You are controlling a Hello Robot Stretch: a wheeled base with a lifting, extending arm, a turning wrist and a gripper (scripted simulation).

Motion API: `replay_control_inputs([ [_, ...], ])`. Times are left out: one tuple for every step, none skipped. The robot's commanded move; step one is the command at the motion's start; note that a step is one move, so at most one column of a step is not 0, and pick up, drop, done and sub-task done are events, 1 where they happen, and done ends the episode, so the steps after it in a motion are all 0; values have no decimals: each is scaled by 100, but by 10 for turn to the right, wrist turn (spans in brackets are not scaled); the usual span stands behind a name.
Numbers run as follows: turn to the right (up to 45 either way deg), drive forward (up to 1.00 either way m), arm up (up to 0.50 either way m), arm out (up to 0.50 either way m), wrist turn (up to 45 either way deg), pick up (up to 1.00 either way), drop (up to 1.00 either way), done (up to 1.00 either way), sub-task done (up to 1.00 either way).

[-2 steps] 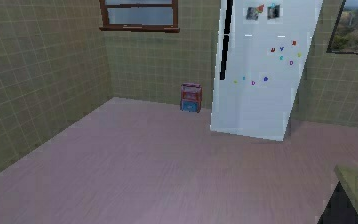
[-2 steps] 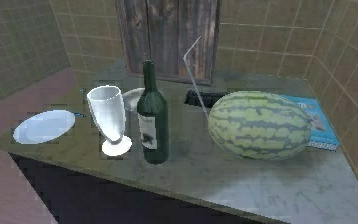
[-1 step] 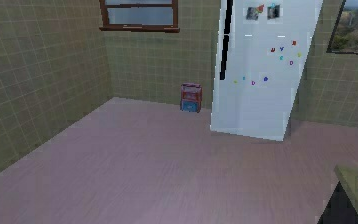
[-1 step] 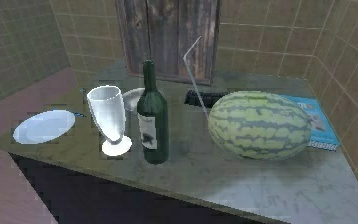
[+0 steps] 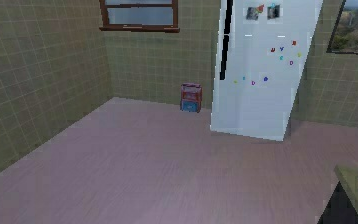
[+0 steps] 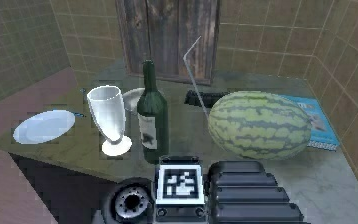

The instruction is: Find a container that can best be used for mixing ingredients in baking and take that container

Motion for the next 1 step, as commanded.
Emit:
replay_control_inputs([
  [0, 0, 0, 38, 0, 0, 0, 0, 0],
])
